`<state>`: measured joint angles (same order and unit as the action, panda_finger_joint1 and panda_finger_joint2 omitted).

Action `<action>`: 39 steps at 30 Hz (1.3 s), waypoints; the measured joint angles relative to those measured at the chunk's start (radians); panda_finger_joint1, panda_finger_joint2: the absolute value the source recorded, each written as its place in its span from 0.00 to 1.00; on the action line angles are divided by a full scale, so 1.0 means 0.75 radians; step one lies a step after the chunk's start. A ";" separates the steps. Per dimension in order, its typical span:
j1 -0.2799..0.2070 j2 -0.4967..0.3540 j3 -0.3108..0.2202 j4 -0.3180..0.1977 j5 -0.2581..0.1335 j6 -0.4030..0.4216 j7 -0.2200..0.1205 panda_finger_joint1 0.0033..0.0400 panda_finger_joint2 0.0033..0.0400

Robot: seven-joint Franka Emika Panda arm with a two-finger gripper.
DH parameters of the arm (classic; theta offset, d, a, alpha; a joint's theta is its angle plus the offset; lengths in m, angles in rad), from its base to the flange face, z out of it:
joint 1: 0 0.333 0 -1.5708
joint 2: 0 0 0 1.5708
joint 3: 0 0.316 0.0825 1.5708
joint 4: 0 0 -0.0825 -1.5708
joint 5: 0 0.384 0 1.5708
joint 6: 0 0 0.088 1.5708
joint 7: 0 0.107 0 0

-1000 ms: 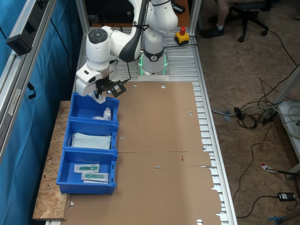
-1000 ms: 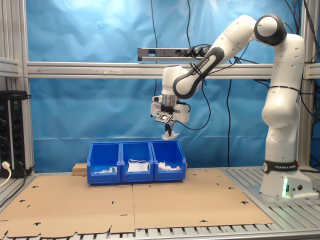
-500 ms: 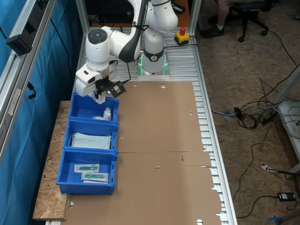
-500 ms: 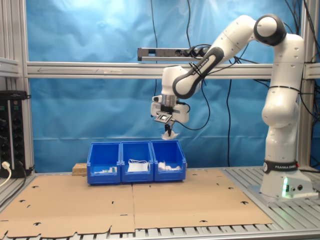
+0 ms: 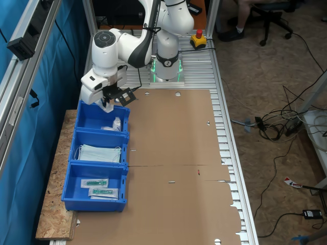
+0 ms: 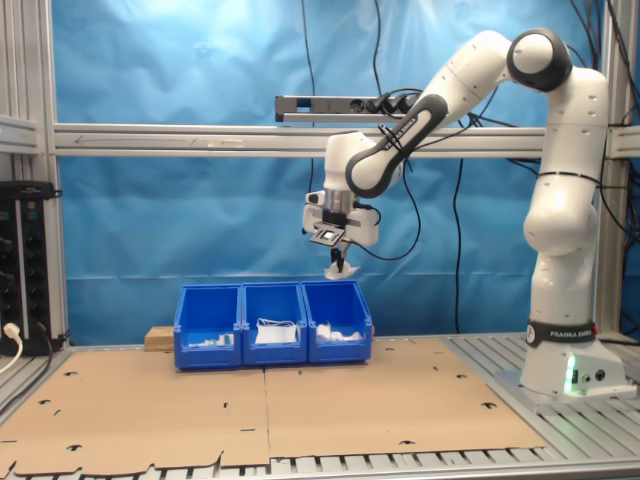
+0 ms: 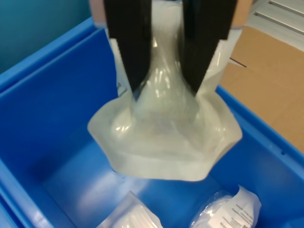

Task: Pick and place sorting task of medical equipment.

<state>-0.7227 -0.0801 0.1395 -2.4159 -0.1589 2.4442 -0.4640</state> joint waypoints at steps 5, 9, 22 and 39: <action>0.000 0.000 -0.003 0.000 0.000 0.000 0.000 0.03 0.03; 0.000 0.000 -0.004 0.000 0.000 0.000 0.000 0.03 0.03; 0.003 0.000 -0.004 0.000 0.000 0.000 0.000 0.73 0.73; 0.216 -0.188 -0.010 -0.001 0.000 -0.188 0.000 1.00 1.00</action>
<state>-0.5610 -0.2210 0.1323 -2.4169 -0.1589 2.3032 -0.4640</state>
